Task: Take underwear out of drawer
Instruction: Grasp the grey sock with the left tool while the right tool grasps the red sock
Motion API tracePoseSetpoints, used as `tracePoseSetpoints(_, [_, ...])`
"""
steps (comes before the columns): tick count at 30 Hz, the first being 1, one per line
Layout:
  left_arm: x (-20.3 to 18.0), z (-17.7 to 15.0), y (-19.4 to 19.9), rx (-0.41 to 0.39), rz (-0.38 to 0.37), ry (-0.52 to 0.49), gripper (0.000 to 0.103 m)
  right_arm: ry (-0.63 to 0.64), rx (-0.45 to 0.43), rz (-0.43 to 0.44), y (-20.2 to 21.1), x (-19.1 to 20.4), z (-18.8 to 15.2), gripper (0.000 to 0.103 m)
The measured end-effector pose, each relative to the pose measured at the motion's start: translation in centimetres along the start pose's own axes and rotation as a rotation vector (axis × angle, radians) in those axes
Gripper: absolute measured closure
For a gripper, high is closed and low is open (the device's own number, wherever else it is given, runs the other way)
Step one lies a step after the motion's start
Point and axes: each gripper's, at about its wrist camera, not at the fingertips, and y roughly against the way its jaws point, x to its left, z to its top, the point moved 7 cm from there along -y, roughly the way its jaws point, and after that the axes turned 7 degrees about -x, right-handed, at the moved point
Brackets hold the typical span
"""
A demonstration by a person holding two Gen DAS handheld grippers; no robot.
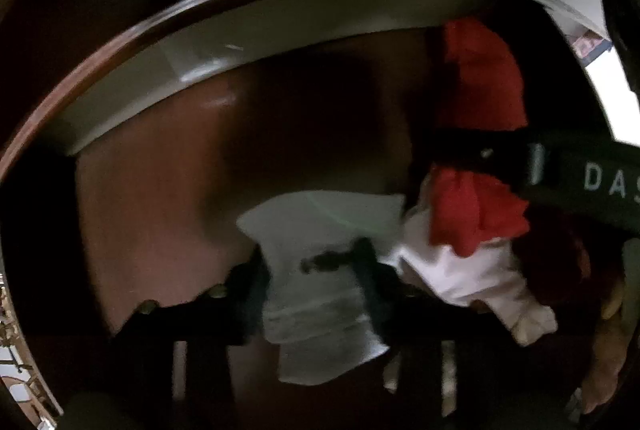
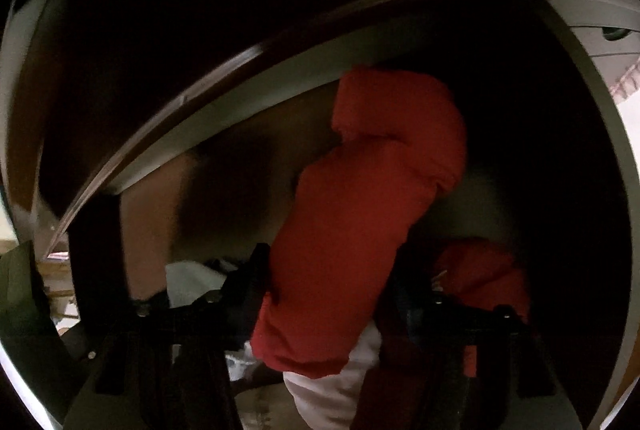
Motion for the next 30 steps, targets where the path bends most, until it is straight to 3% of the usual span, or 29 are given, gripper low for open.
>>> tracePoseSetpoints(3, [0.4,0.4,0.7,-0.049,0.014,0.032,0.086,-0.009,-0.008,0.063,0.5,-0.1,0.0,0.054])
tracePoseSetpoints(5, [0.7,0.5,1.6,-0.099,0.024,0.059,0.089,-0.028,-0.022,0.117,1.2,-0.1,-0.1,0.055])
tracePoseSetpoints(10, [1.1,0.0,3.6,-0.168,0.011,0.118,0.091,0.043,-0.079,0.127,3.0,0.1,-0.3,0.057])
tracePoseSetpoints(17, [1.2,-0.8,6.2,-0.247,0.012,0.149,0.091,0.256,-0.152,0.136,6.2,1.7,-1.3,0.057])
tracePoseSetpoints(24, [1.1,-1.6,7.2,-0.264,0.003,0.145,0.093,0.31,-0.189,0.144,8.1,1.3,-2.9,0.057])
tracePoseSetpoints(30, [-0.2,-1.5,4.6,-0.159,-0.05,0.105,0.091,0.277,-0.198,0.156,8.8,0.5,-3.2,0.057])
